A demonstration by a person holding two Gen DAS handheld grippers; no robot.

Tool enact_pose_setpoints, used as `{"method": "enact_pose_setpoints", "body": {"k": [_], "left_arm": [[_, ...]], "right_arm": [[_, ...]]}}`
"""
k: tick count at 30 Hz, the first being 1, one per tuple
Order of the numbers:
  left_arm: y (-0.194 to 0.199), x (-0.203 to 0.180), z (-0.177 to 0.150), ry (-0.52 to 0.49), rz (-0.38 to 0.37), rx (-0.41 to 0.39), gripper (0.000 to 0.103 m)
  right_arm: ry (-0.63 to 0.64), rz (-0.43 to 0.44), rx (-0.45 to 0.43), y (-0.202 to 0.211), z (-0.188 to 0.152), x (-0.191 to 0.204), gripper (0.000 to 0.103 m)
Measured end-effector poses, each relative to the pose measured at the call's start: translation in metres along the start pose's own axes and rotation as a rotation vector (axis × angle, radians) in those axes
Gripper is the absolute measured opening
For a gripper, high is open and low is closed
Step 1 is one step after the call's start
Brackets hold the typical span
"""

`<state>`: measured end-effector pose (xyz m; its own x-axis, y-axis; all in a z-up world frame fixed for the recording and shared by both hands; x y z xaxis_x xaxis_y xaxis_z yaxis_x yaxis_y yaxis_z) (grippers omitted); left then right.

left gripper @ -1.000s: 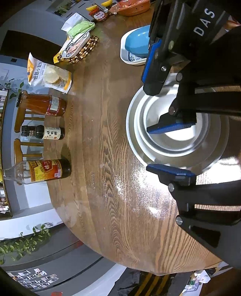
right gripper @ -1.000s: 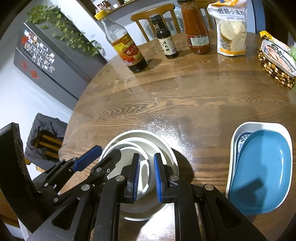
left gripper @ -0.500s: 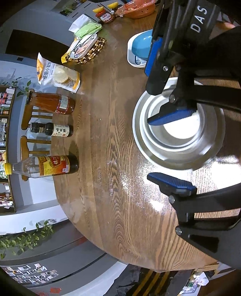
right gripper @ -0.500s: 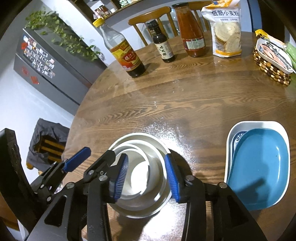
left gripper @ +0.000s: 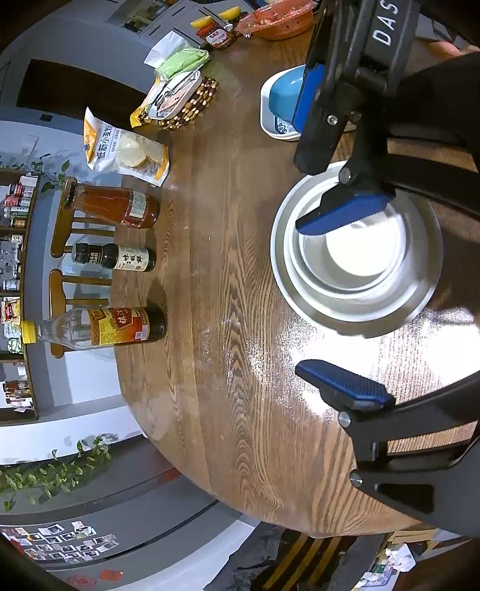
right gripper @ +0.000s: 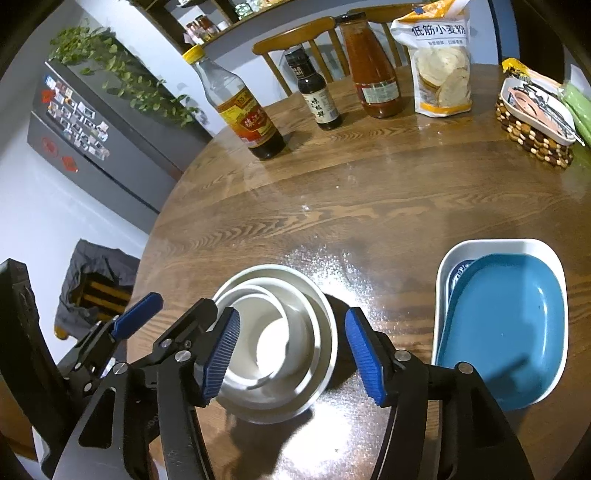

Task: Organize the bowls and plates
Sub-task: 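Open both grippers and pull back from the nested bowls, then move both grippers to the rim of the large white bowl and grasp it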

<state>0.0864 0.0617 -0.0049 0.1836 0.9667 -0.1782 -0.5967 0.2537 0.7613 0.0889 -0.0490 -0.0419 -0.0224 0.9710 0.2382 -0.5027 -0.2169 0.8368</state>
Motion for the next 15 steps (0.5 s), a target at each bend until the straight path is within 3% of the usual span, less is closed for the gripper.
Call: {"method": "enact_pose_setpoints", "body": {"k": [6, 15], "left_arm": [[0.005, 0.006, -0.004, 0.026, -0.02, 0.005, 0.079], [0.013, 0.058, -0.021, 0.257, -0.09, 0.034, 0.08]], "right_arm": [[-0.014, 0.017, 0.027, -0.001, -0.004, -0.009, 0.066], [-0.04, 0.027, 0.084, -0.01, -0.017, -0.025, 0.066]]}}
Point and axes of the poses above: each gripper's, at about its wrist camera, not at the fingertips, and y roughly against the way its jaws point, x to its left, z to its top, the point moved 8 cm from there along -y, roughly the way its jaws point, and after that the axes turned 13 degrees about -z, right-handed, at the moved point
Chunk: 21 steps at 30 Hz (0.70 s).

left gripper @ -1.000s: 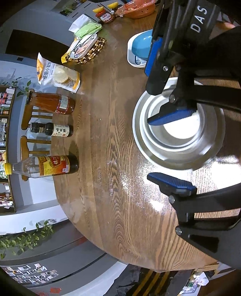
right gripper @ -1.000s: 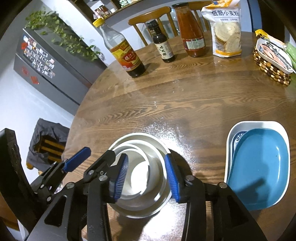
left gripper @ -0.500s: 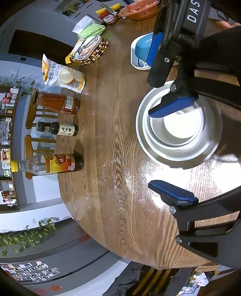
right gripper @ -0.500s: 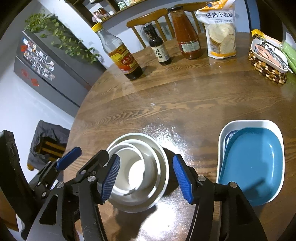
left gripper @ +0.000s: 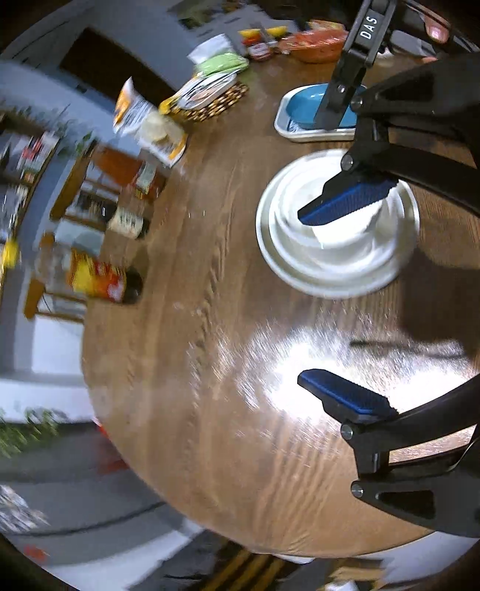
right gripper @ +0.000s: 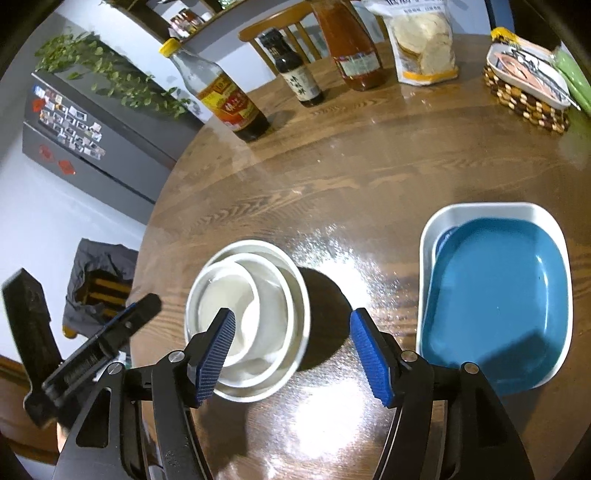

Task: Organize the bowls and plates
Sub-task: 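Move both grippers to the rim of the large white bowl and grasp it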

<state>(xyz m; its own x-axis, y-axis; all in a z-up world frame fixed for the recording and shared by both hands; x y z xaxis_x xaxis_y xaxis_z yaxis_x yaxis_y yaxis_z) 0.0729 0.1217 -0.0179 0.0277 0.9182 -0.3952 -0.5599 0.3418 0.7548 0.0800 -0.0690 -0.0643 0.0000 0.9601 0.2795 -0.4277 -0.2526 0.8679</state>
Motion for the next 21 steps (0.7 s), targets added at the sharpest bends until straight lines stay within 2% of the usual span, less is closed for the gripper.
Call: {"method": "enact_pose_setpoints", "body": {"k": [4, 10, 15, 21], "left_arm": [[0.0, 0.025, -0.007, 0.069, 0.018, 0.025, 0.08], [-0.011, 0.035, -0.02, 0.14, -0.018, 0.091, 0.08], [-0.02, 0.041, -0.023, 0.165, -0.026, 0.128, 0.08], [-0.025, 0.044, -0.022, 0.178, -0.031, 0.137, 0.08]], "right_arm": [[-0.009, -0.005, 0.016, -0.006, -0.003, -0.006, 0.066], [-0.029, -0.01, 0.034, -0.013, -0.007, -0.013, 0.066], [-0.028, -0.066, 0.047, -0.018, -0.009, -0.024, 0.066], [-0.039, -0.082, 0.082, -0.029, -0.014, -0.031, 0.066]]}}
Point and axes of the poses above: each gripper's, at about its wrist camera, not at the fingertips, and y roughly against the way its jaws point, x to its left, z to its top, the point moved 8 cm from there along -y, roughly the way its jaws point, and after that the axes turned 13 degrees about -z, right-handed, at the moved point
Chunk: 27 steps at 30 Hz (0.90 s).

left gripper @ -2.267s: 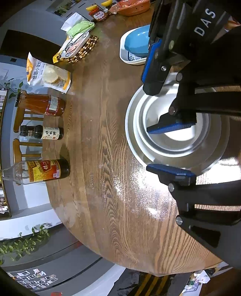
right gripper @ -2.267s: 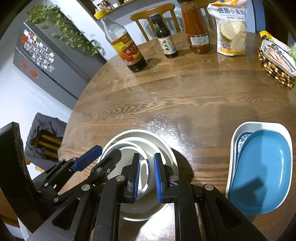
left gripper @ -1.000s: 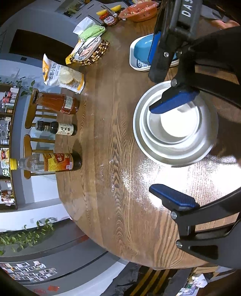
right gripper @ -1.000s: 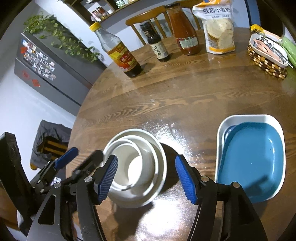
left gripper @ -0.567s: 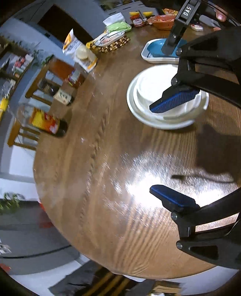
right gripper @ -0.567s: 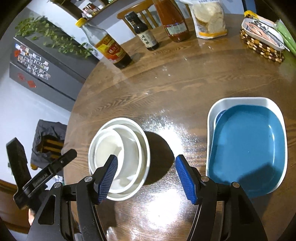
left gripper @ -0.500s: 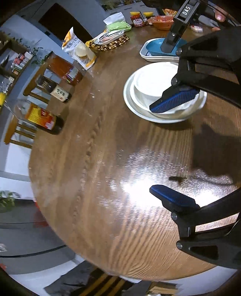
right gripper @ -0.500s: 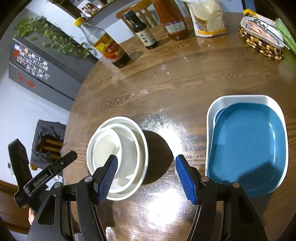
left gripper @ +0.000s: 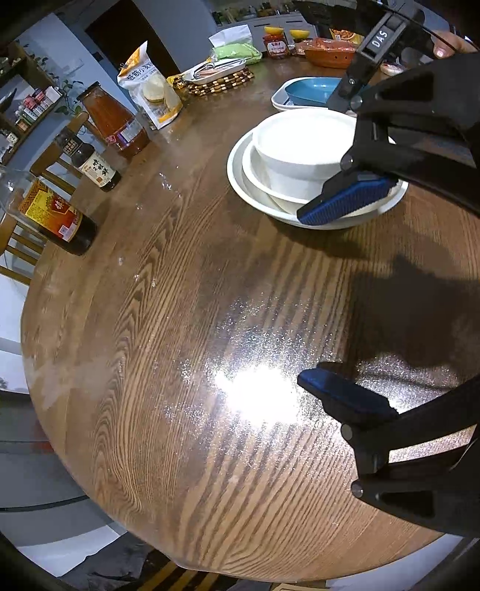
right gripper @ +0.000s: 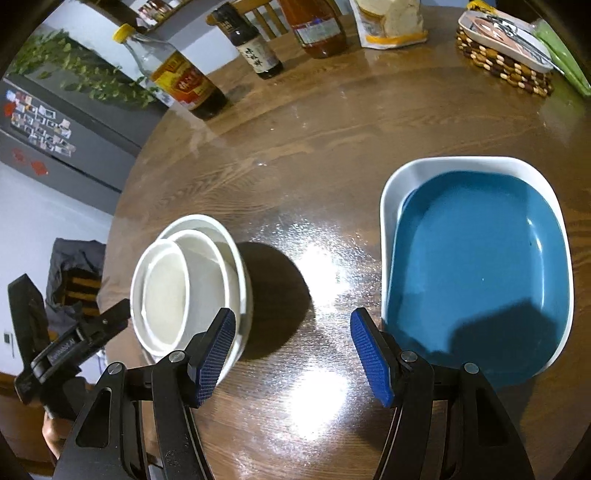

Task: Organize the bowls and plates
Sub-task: 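Move both grippers to the rim of the large white bowl and grasp it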

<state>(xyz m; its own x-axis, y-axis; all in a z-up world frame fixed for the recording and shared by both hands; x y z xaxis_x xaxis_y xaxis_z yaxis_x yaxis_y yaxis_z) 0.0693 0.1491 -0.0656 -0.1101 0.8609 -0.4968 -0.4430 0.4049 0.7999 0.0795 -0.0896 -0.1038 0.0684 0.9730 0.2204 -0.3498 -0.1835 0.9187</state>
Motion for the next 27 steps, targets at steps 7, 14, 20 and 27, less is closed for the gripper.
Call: {"method": "enact_pose_setpoints", "body": {"k": [7, 14, 20, 27], "left_arm": [[-0.003, 0.0, 0.0, 0.039, -0.058, 0.027, 0.08], [-0.011, -0.001, -0.004, 0.051, -0.066, 0.072, 0.08], [-0.023, -0.004, -0.01, 0.031, -0.028, 0.11, 0.079], [-0.022, -0.004, -0.007, 0.019, -0.009, 0.068, 0.074]], "right_arm": [[-0.002, 0.001, 0.009, -0.004, 0.001, 0.002, 0.066], [-0.003, -0.003, 0.021, -0.011, 0.0, 0.004, 0.066], [0.0, -0.009, 0.024, -0.015, 0.001, 0.007, 0.066], [0.028, -0.022, -0.01, -0.016, 0.004, 0.013, 0.057]]}}
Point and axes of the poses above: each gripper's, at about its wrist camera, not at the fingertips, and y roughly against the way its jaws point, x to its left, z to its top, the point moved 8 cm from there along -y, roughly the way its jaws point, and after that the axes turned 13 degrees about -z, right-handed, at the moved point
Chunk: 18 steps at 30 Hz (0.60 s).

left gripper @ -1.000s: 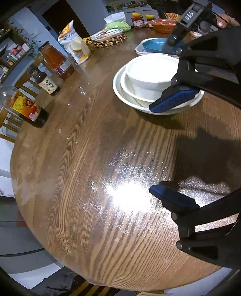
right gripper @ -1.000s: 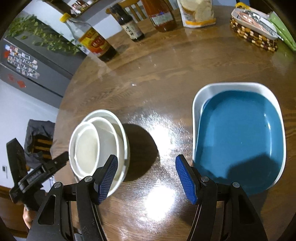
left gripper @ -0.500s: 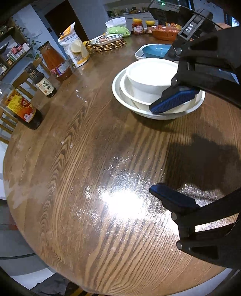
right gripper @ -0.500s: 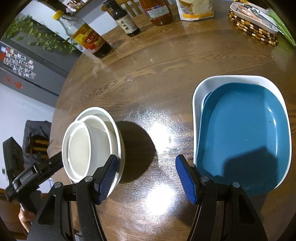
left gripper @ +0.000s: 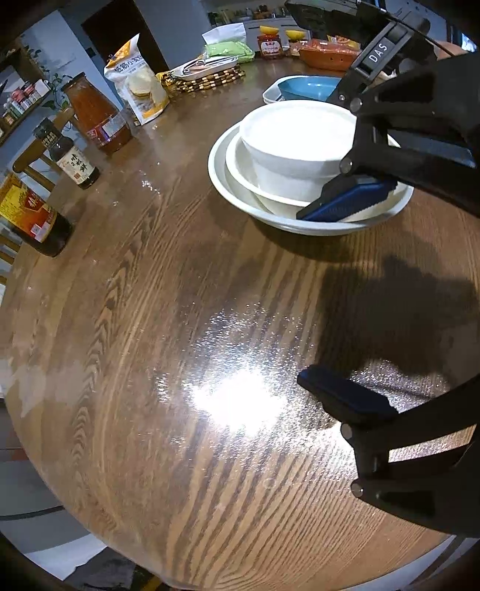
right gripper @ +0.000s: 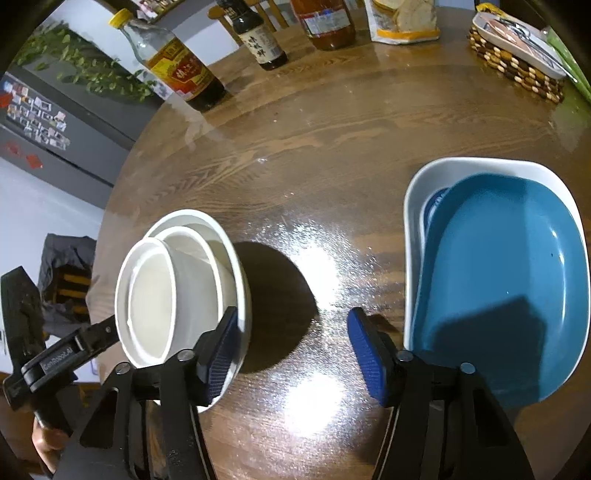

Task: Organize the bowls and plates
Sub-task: 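Move both grippers to the rim of the large white bowl and grasp it, then lift the nested bowl stack with both grippers and carry it over the plates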

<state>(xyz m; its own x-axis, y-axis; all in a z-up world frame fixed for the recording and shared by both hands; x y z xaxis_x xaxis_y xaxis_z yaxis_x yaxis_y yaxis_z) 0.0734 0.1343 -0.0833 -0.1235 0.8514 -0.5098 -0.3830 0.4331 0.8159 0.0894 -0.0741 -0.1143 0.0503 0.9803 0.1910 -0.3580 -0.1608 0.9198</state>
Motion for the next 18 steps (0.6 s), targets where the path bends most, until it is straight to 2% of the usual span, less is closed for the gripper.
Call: {"method": "enact_pose_setpoints", "body": {"k": [1, 3, 6, 11, 16, 18], "left_arm": [[0.001, -0.002, 0.0, -0.014, 0.002, -0.012, 0.069], [0.002, -0.007, 0.001, -0.031, -0.005, -0.027, 0.06], [0.002, -0.013, 0.002, -0.042, -0.025, -0.037, 0.046], [0.001, -0.02, 0.003, -0.073, -0.008, -0.063, 0.035], [-0.002, -0.039, 0.0, -0.18, 0.029, -0.077, 0.002], [-0.003, -0.042, -0.001, -0.214, 0.072, -0.093, 0.002]], "right_arm": [[0.006, 0.009, -0.01, 0.001, 0.0, 0.003, 0.053], [0.016, 0.03, -0.028, 0.005, 0.001, 0.009, 0.036], [0.028, 0.05, -0.047, 0.007, 0.003, 0.017, 0.023], [0.027, 0.079, -0.048, 0.007, 0.004, 0.023, 0.014], [0.048, 0.054, -0.064, 0.01, 0.003, 0.028, 0.012], [0.036, 0.052, -0.064, 0.01, 0.002, 0.027, 0.012]]}}
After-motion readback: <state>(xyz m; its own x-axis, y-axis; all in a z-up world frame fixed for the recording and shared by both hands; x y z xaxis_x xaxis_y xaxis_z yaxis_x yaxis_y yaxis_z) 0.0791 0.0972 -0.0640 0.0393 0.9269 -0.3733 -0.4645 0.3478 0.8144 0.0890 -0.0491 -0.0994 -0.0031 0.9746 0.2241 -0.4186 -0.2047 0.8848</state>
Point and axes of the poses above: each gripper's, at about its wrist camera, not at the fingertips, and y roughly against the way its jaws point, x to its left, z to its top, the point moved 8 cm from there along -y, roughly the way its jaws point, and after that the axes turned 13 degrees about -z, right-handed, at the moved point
